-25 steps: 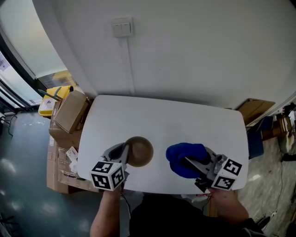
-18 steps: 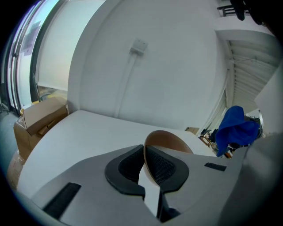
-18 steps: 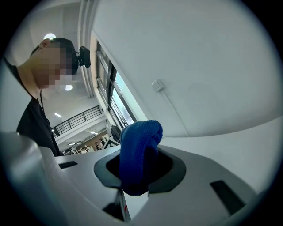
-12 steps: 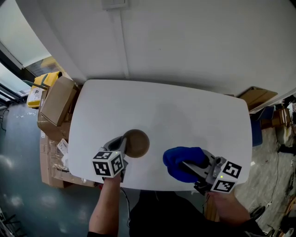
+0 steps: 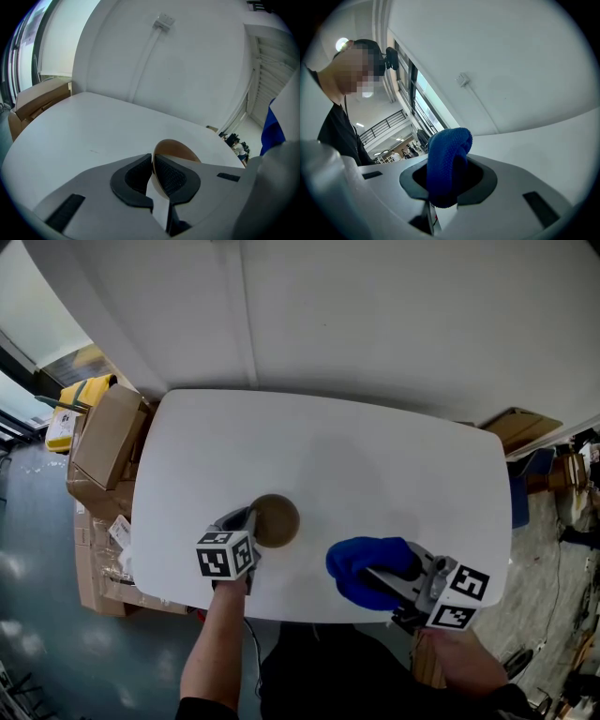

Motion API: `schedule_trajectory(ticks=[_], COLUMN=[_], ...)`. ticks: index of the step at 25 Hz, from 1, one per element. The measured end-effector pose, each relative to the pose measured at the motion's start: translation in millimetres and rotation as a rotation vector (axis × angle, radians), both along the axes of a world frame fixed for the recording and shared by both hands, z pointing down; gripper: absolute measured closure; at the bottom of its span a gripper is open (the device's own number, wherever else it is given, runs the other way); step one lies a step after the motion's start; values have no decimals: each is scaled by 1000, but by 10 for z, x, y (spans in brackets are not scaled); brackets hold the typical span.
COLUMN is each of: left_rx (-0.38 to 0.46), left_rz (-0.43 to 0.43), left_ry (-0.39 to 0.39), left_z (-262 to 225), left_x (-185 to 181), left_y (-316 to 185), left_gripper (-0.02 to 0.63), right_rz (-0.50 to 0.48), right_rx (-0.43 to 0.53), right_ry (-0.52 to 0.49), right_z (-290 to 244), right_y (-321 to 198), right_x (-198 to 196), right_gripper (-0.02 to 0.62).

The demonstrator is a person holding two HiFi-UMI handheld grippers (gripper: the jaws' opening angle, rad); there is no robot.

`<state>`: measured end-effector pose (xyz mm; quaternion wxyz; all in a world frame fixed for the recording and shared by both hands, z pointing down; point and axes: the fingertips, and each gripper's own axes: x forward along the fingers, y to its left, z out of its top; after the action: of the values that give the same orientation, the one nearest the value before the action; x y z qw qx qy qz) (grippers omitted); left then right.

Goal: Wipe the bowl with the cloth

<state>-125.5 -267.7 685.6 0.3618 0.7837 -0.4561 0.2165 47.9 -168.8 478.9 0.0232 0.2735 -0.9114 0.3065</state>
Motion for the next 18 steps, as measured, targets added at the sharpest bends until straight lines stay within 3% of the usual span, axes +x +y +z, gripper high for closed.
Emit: schedule_trajectory(ticks=[10,14,18], left_rx=[-89,-52,24], left_rz=[13,-19,-48], left_ry=[-119,-196,-221], left_z=[211,79,-270], left_x=[-79,-195,-238], left_y=[64,82,130], left_gripper=[577,532,531], right_rz=[28,37,68], right_rx=[40,65,91], right_ry=[-16,-13,-11], right_z=[-293,-426,-587], right_y=[-12,33,35], right_x=[132,219,370], right_gripper=[514,514,514])
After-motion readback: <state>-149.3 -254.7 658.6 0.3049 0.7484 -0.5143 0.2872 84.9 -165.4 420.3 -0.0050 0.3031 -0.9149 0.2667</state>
